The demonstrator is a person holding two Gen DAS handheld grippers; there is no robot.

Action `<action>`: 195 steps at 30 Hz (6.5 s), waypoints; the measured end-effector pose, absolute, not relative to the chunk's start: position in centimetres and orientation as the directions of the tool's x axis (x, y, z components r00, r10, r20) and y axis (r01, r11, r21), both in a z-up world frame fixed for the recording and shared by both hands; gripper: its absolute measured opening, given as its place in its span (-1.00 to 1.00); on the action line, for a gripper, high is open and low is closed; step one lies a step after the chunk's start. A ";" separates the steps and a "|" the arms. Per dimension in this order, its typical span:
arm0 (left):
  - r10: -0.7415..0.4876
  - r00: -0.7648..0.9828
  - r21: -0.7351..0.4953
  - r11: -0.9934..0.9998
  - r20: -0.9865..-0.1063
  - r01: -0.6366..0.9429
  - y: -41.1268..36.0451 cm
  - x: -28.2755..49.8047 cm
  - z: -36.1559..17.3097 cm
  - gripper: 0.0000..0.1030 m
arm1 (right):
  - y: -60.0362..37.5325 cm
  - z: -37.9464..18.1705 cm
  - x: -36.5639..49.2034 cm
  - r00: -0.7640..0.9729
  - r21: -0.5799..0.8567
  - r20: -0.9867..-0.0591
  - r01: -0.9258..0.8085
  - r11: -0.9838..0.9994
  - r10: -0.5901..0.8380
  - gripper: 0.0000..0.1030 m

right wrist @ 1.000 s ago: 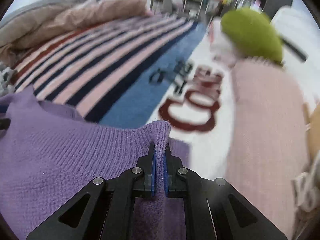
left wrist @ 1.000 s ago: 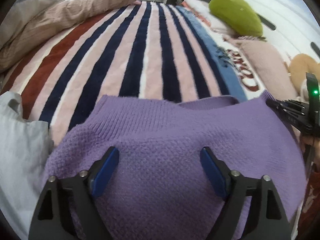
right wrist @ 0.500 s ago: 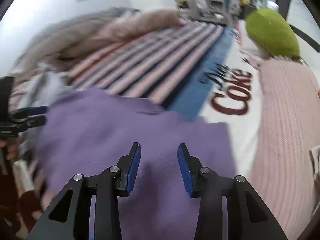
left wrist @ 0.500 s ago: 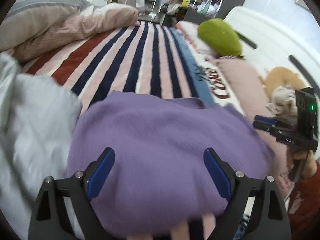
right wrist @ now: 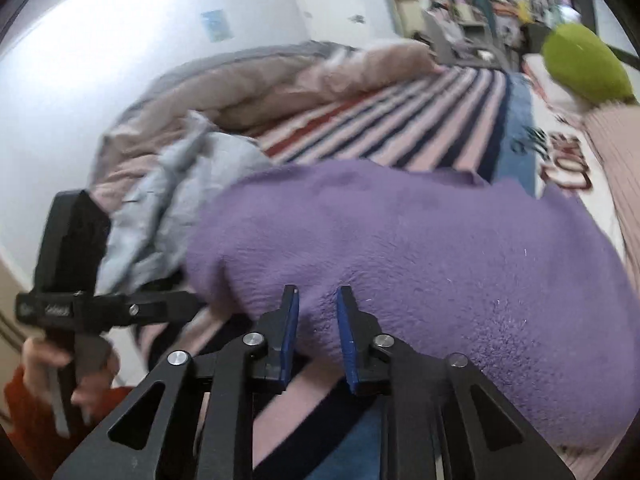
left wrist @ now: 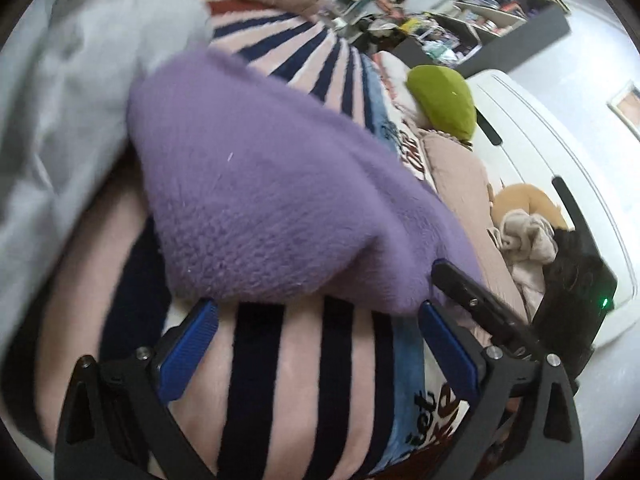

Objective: Fold large clothes

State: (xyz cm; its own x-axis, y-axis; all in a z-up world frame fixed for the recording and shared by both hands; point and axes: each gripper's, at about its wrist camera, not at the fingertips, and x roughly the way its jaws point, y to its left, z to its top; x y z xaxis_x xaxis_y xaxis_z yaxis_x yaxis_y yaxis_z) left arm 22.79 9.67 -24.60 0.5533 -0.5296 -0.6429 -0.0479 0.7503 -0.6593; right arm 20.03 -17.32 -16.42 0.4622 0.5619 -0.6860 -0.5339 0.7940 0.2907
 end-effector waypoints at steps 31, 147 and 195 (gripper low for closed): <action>-0.768 0.487 -0.602 0.634 -0.416 0.486 -8.4 30.1 -19.9 0.01 | -32.4 -13.9 20.7 0.587 0.377 -0.619 -0.360 0.853 0.522 -0.53; -0.717 0.381 -0.691 0.685 -0.583 0.230 1.2 27.3 -22.0 0.18 | -33.2 -22.5 14.7 0.475 0.869 -0.406 -0.064 0.491 0.780 -0.01; -0.295 0.651 -0.433 0.900 -0.700 -0.058 42.2 23.5 -15.0 0.64 | 11.8 -13.8 22.5 0.166 0.624 -0.498 -0.613 0.484 0.851 -0.18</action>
State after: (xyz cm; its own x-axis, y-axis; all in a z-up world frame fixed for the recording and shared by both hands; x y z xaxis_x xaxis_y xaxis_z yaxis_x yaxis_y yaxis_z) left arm 23.49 42.20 -15.00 0.6509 -0.2946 -0.6996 -0.0580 0.8996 -0.4328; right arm 22.54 11.79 -13.77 0.1655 0.8515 -0.4976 -0.6134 0.4840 0.6241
